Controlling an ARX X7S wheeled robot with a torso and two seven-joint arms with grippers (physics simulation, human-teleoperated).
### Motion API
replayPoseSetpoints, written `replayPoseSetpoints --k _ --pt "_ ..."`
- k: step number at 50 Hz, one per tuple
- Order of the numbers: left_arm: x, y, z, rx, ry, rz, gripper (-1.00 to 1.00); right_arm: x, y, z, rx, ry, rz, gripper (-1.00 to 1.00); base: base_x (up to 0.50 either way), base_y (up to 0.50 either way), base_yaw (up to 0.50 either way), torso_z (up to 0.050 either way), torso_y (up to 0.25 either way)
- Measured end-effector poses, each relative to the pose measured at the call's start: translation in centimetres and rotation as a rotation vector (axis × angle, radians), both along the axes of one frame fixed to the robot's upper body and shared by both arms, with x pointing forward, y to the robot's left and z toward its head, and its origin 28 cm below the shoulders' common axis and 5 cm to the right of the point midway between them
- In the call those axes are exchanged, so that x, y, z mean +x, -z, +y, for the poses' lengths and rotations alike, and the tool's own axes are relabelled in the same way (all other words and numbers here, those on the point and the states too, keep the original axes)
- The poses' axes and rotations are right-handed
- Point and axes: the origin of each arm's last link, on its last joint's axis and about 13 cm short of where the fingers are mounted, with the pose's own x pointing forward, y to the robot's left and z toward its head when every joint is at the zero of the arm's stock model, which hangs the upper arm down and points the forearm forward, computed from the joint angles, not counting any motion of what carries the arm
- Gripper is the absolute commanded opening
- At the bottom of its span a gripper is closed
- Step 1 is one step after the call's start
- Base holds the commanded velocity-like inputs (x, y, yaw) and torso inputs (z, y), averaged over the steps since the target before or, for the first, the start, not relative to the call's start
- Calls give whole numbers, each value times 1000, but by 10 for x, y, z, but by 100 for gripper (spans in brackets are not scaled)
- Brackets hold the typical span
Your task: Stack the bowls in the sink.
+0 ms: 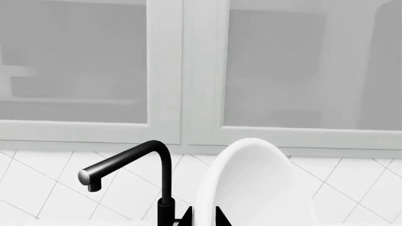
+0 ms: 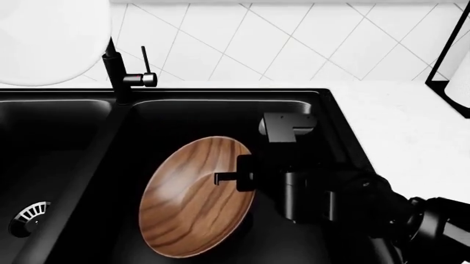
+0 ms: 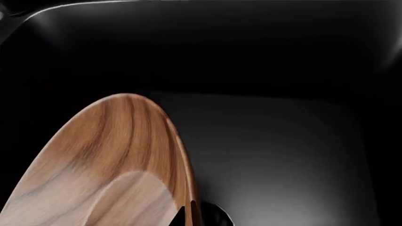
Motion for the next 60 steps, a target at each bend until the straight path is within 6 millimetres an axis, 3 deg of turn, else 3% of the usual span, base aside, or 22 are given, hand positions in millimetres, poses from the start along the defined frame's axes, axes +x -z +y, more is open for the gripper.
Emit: replayPoseSetpoints --k 60 --pt "1 2 1 -2 1 2 -100 6 32 11 -37 -18 71 -100 0 0 0 0 1"
